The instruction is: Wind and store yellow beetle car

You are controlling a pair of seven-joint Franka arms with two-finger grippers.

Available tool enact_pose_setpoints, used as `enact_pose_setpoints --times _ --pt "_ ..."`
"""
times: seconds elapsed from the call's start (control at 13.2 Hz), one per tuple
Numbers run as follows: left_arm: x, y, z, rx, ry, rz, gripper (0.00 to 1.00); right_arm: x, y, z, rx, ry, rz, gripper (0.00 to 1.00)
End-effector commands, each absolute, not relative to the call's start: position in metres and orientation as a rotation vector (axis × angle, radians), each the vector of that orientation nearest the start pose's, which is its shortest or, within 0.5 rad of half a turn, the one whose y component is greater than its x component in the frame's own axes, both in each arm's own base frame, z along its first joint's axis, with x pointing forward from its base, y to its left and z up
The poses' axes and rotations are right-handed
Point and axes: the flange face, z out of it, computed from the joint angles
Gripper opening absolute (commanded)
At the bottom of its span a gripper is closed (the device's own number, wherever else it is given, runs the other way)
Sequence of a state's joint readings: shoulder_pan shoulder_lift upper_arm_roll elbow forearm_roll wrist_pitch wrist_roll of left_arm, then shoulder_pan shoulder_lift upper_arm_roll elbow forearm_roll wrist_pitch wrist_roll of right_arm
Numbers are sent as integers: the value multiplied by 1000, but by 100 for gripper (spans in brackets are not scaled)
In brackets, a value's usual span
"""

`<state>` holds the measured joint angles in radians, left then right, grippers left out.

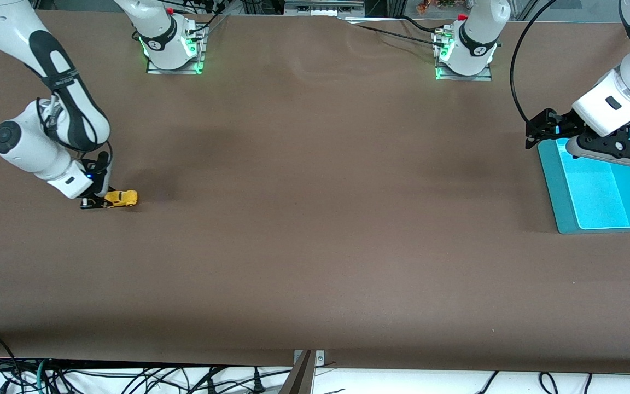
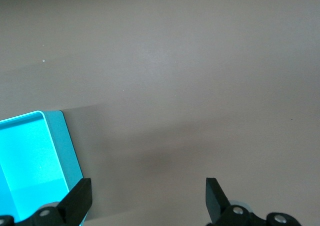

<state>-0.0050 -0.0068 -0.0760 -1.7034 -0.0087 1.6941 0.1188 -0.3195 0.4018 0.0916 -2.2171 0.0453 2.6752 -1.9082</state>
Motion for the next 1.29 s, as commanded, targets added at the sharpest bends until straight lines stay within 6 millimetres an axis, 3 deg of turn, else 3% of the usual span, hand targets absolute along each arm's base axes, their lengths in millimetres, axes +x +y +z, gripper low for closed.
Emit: enact_pose_setpoints --times 0.0,0.23,0.38,0.53,0.68,0.83,1.06,1.21 --pt "557 -46 581 -3143 290 5 100 534 -166 168 2160 2323 108 12" --pt "557 -46 581 -3143 290 7 100 536 -170 164 2168 2328 108 12" --pt "557 -46 581 -3143 290 5 100 544 -156 169 2213 2321 162 19" --pt "557 -48 581 -3143 295 7 100 551 -153 176 2224 2328 170 35" --pt "557 -48 581 -3143 295 7 100 562 -144 184 2213 2353 186 59" --pt "557 -48 581 -3143 295 5 100 571 -142 192 2217 2352 195 100" --pt "557 -48 581 -3143 295 5 100 586 -134 212 2284 2328 197 100" --pt "557 -48 581 -3143 295 7 100 596 -132 237 2291 2318 183 100"
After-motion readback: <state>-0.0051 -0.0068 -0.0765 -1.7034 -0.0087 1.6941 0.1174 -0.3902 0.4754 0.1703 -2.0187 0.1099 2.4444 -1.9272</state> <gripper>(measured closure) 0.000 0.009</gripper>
